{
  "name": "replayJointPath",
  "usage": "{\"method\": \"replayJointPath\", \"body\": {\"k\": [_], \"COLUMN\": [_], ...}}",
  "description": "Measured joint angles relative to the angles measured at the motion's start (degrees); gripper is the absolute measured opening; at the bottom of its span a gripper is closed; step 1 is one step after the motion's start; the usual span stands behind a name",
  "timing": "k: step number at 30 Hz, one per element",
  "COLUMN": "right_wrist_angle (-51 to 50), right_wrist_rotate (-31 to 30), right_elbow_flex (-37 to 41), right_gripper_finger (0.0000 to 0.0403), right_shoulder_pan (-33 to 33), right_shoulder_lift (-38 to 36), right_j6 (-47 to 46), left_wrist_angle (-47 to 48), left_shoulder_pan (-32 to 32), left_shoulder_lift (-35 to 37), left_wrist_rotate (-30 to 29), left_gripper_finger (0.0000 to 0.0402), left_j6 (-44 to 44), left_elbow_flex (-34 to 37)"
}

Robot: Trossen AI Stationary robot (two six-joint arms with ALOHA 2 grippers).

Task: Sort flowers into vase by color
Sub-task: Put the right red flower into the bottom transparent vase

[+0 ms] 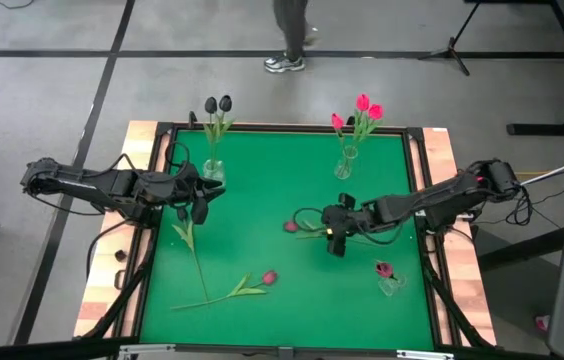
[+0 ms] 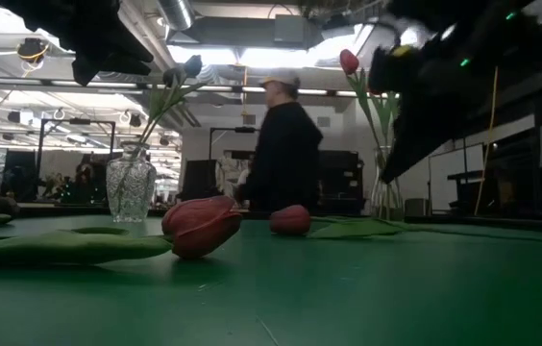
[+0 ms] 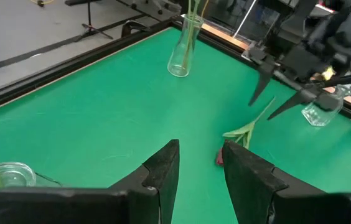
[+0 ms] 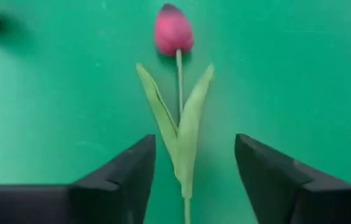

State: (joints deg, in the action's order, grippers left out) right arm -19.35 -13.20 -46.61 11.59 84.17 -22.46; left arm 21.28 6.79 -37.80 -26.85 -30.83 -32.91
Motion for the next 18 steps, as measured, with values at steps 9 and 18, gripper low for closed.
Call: {"method": "replayJointPath", "body": {"k": [9, 18], "right_wrist_angle": [1.47, -4.10], "right_wrist_rotate": [7.82, 6.85], "right_elbow_flex": [0.00, -0.18], "right_gripper_finger": [0.0237, 0.0166], "right_shoulder_pan": [-3.09, -3.00], "right_shoulder_lift": [8.38, 9.63], "right_j6": [3.05, 1.76], "left_wrist_angle": [0.41, 0.68], "left_shoulder_pan": [0.00, 0.00], "left_shoulder_lift": [0.00, 0.00], "left_wrist_rotate": [0.00, -0.04], "left_gripper_finger": [0.0119, 0.0119], "left_j6": [-0.04, -0.02], "left_elbow_flex": [0.00, 0.00]}}
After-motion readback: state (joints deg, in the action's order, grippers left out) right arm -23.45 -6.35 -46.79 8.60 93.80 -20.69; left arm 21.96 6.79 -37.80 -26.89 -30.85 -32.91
